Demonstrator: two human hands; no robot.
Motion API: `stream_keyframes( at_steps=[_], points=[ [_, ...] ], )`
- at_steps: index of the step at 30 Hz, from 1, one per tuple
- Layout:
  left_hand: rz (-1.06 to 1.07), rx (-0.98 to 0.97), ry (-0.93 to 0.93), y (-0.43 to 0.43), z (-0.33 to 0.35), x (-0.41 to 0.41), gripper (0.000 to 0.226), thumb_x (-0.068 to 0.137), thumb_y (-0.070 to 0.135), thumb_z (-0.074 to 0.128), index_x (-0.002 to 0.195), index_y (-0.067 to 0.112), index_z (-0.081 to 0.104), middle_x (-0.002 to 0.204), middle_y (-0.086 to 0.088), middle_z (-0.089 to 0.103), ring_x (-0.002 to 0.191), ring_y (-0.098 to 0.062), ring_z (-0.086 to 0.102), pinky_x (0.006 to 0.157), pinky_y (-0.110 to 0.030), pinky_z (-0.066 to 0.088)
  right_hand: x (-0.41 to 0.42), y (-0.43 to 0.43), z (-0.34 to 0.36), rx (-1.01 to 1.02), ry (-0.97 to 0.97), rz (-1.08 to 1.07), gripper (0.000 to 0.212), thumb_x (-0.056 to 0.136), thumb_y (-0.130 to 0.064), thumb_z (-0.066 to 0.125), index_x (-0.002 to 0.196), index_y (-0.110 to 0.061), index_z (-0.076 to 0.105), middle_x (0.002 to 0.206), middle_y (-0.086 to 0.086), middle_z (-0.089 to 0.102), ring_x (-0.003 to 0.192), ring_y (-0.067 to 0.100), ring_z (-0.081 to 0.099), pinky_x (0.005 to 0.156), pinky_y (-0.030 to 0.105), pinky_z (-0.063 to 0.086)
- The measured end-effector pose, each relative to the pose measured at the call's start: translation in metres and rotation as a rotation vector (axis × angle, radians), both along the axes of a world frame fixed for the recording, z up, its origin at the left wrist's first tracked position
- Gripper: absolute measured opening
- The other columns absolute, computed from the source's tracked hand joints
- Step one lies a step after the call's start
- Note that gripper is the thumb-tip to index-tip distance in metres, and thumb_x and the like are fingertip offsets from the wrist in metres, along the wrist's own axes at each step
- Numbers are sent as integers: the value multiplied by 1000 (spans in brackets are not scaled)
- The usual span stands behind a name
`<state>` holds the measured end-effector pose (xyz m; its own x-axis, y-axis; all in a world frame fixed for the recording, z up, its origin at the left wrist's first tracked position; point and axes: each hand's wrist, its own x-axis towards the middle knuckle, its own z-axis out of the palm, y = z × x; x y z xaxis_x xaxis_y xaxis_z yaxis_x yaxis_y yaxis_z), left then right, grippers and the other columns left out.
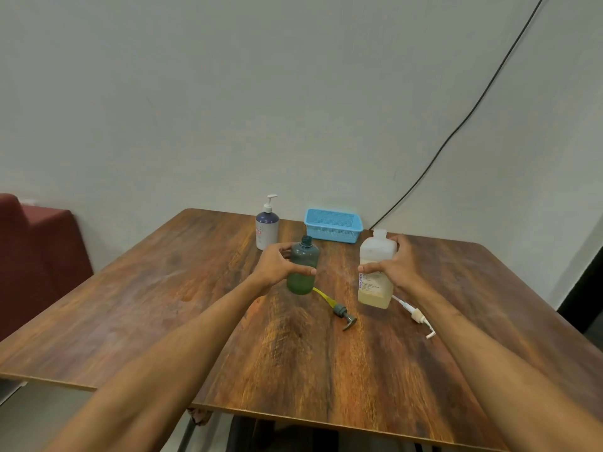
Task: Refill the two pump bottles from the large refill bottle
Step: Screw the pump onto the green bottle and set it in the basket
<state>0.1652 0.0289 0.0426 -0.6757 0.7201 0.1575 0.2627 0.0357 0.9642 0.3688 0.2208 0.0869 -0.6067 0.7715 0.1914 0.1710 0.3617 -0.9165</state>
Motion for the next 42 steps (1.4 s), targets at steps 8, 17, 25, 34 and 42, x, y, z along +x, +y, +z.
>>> stream_keyframes(
  at_steps=[8, 17, 25, 34, 42],
  points=[
    [40, -15, -3, 1, -15, 1, 85, 47, 35, 99, 124, 16, 68, 117, 2, 71, 112, -17, 64, 94, -44, 58, 6, -2, -12, 10, -23, -31, 83, 58, -1, 94, 124, -4, 43, 108, 5, 55, 86, 12, 55, 58, 25, 44],
    [69, -51, 9, 0, -31, 1, 95, 37, 49, 97, 122, 18, 69, 116, 7, 72, 111, -11, 64, 95, -39, 57, 7, -1, -30, 8, -31, -83, 86, 53, -3, 96, 121, -7, 43, 110, 7, 56, 93, 20, 57, 59, 26, 43],
    [103, -88, -9, 3, -39, 0, 92, 43, 38, 100, 127, 18, 66, 123, 5, 68, 116, -14, 60, 98, -40, 54, 8, 4, -42, -1, -26, -96, 88, 51, -5, 97, 121, -8, 43, 111, 6, 55, 101, 25, 57, 61, 25, 43],
    [119, -76, -17, 3, -50, 1, 93, 41, 35, 101, 125, 16, 67, 120, 4, 69, 115, -14, 60, 100, -38, 53, 12, 3, -42, 24, -29, -111, 88, 52, -8, 98, 121, -9, 44, 111, 4, 55, 98, 21, 56, 60, 22, 42],
    [62, -85, -49, 0, -53, 4, 79, 53, 23, 98, 124, 19, 63, 120, 7, 65, 112, -11, 58, 88, -23, 50, 20, 3, -47, -5, -3, -106, 89, 57, -8, 97, 127, -9, 41, 114, 5, 54, 96, 18, 55, 60, 19, 42]
  ],
)
